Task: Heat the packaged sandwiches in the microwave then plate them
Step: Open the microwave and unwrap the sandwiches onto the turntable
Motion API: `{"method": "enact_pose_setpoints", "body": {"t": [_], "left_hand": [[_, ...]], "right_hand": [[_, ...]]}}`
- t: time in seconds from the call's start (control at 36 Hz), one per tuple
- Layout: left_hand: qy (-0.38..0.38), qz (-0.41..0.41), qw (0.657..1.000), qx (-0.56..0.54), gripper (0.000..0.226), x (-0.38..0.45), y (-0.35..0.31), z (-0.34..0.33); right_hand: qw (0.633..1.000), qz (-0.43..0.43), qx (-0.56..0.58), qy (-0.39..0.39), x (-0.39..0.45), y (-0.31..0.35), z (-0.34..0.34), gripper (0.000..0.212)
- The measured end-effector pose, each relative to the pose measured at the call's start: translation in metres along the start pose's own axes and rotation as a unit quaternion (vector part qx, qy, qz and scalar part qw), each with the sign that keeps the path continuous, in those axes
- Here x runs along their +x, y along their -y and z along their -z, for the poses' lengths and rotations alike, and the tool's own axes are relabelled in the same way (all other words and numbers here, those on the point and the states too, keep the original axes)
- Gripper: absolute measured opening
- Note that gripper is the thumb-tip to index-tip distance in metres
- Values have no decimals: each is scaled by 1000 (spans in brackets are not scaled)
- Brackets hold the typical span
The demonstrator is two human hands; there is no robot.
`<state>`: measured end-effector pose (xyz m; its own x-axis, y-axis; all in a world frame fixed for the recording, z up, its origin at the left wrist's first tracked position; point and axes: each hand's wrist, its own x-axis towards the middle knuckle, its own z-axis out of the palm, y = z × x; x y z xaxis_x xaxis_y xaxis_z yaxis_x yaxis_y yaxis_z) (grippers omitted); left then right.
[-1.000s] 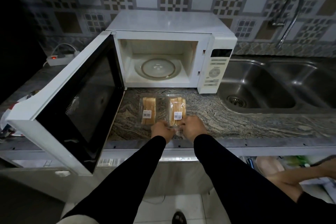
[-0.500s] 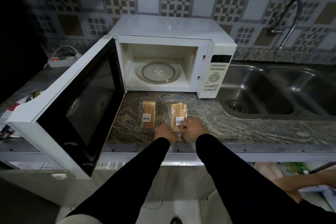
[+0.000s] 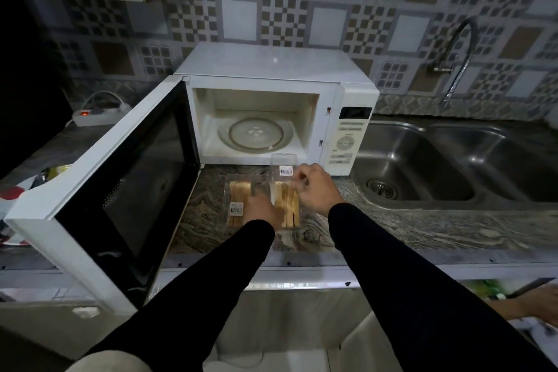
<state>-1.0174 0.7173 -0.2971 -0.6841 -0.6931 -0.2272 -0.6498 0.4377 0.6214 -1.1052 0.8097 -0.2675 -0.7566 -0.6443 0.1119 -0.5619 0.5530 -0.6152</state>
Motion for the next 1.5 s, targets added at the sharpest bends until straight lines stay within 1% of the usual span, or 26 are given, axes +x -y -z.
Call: {"method": "enact_pose_setpoints", "body": {"t": [0.03,0.06,0.11,0.17,0.22,0.25,0.31,0.36,0.42,0.47,0.53,0.61,0.69,0.81,0.86,0.97,1.14,1.19,1.28,1.36,1.5], "left_hand": [[-10,-9,1000,-12,83,1,-5,4],[-25,-24,999,-21,80,4,-8,9],[-55,-61,996,-26,68,9,-16,17],[-70,-101,992,-24,62,15,-21,25],[-74,-131,988,-15,60,21,-24,31],[-79,-149,986,-10,59,24,-26,35],[-81,-182,980,-3,53,30,-29,39],[-81,-203,976,5,43,35,-32,43],[-90,-211,973,16,35,41,-36,44],[-96,-214,972,15,30,44,-40,45],[-98,-212,972,12,28,49,-43,45],[-106,-216,971,7,24,55,-45,46],[-109,-223,969,1,23,59,-45,46],[-107,-237,966,1,21,63,-45,46],[-104,-240,965,1,21,64,-45,45],[-109,-246,963,1,18,62,-45,43],[-106,-246,963,-6,18,59,-44,41],[-105,-244,964,-6,18,57,-44,41],[-98,-236,967,-9,20,55,-44,40],[-94,-231,968,-11,21,53,-43,39],[-96,-224,970,-11,22,47,-40,38]], "right_hand": [[999,-10,32,-9,1,2,2,21],[997,-24,72,-22,2,4,5,33],[985,-56,147,-65,3,7,8,50],[971,-92,188,-115,5,7,7,54],[957,-149,208,-137,8,5,2,53],[954,-179,200,-133,10,3,-3,51],[956,-225,166,-88,11,0,-10,53],[957,-242,156,-28,10,0,-17,64],[954,-256,154,11,12,0,-29,81],[953,-271,135,20,14,2,-40,95],[953,-281,114,17,19,5,-50,100],[951,-290,102,22,25,9,-57,99],[952,-293,80,37,27,10,-62,104],[949,-306,69,31,30,9,-64,103],[948,-311,62,29,30,9,-63,95],[949,-309,65,19,29,11,-60,68],[949,-303,88,7,27,9,-49,47],[947,-305,97,1,26,8,-46,47],[946,-306,106,-4,24,7,-42,54],[940,-312,137,-12,23,10,-37,58],[931,-310,191,-40,14,13,-31,51]]}}
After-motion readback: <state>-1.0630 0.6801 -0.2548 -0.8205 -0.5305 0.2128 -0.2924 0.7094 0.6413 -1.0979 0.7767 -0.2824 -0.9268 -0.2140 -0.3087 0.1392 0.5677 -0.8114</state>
